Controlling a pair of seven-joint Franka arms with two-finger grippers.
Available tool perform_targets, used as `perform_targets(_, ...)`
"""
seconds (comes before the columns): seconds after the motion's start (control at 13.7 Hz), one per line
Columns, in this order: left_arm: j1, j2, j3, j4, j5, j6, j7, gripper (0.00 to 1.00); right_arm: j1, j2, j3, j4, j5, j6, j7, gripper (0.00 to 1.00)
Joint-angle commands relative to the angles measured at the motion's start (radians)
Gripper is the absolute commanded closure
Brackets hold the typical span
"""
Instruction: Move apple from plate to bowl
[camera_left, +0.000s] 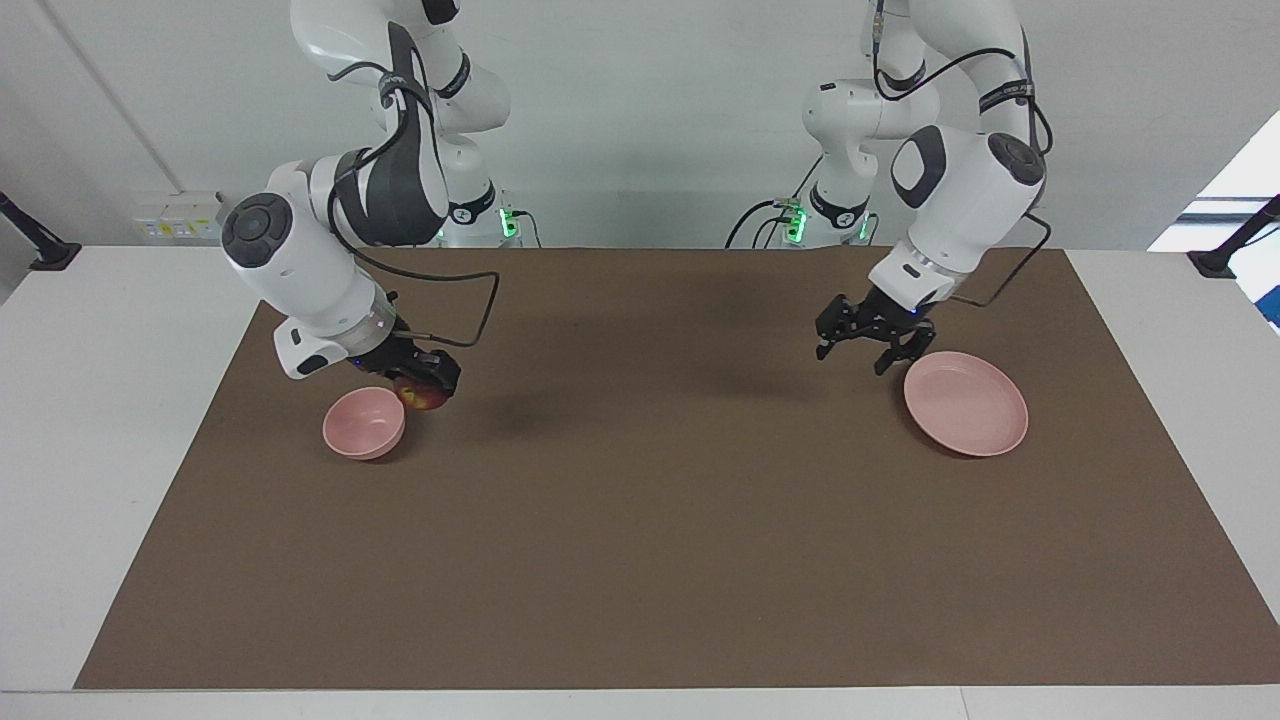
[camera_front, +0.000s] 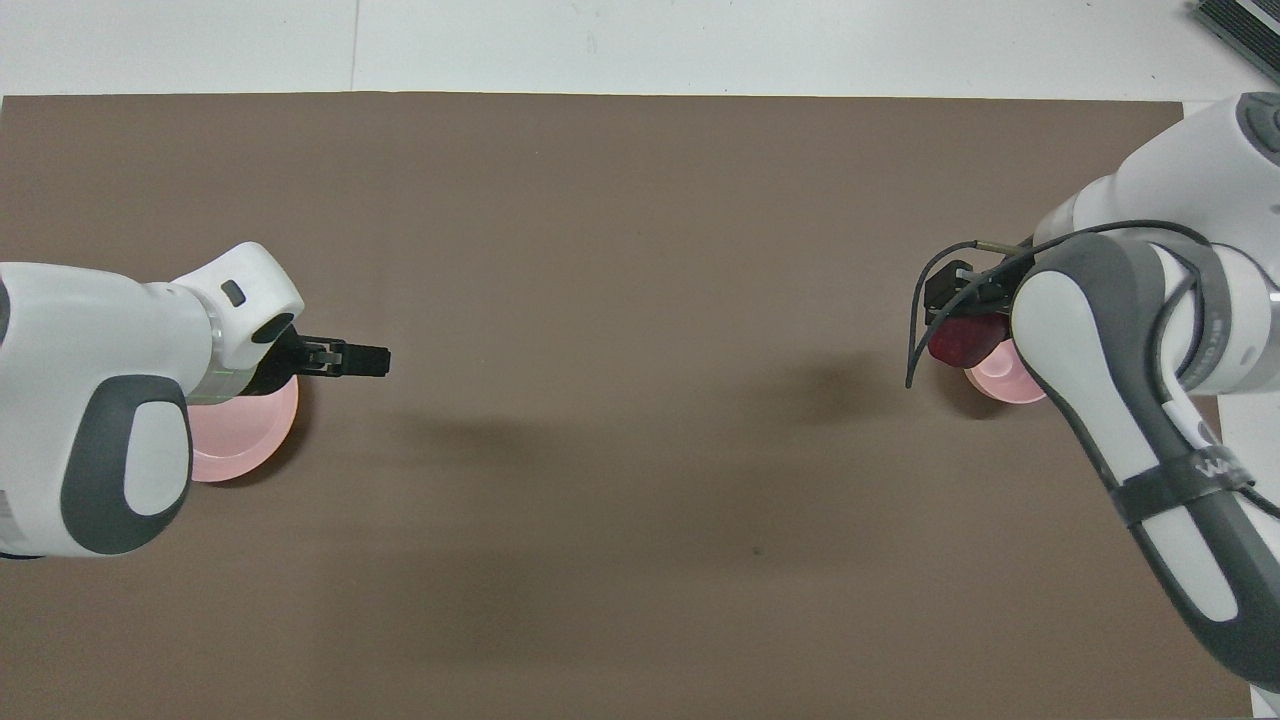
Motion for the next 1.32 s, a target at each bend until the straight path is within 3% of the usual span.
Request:
perform_targets(0.0,-0.002,-0.004,0.061,0.088,0.155,-0.088,-0.01,0.0,-0.031,-0.079,0.007,-0.136,-0.122,0.1,-0.113,1.0)
perform_targets(0.51,-0.017,0.018,0.122,0.523,0.234,-0.614,-0.002,0.0,-0.103,-0.006,0.007,-0.151,-0.176,0.212,-0.229,1.0)
perform_targets(0.73,-0.048,0.026,0.151,0.654,0.266,-0.788,-0.001,0.0,-0.107,0.016,0.007,-0.153,-0.174,0.238,-0.227,1.0)
perform_targets(0.95,-0.054,0.023,0.182,0.703,0.258,-0.863,0.002,0.0,-0.127,0.03,0.009,-0.156,-0.174,0.25,-0.241,1.0)
perform_targets(1.25,-0.041,0.015,0.182,0.702,0.229,-0.85,-0.01,0.0,-0.127,0.04,0.009,-0.165,-0.173,0.253,-0.23,1.0)
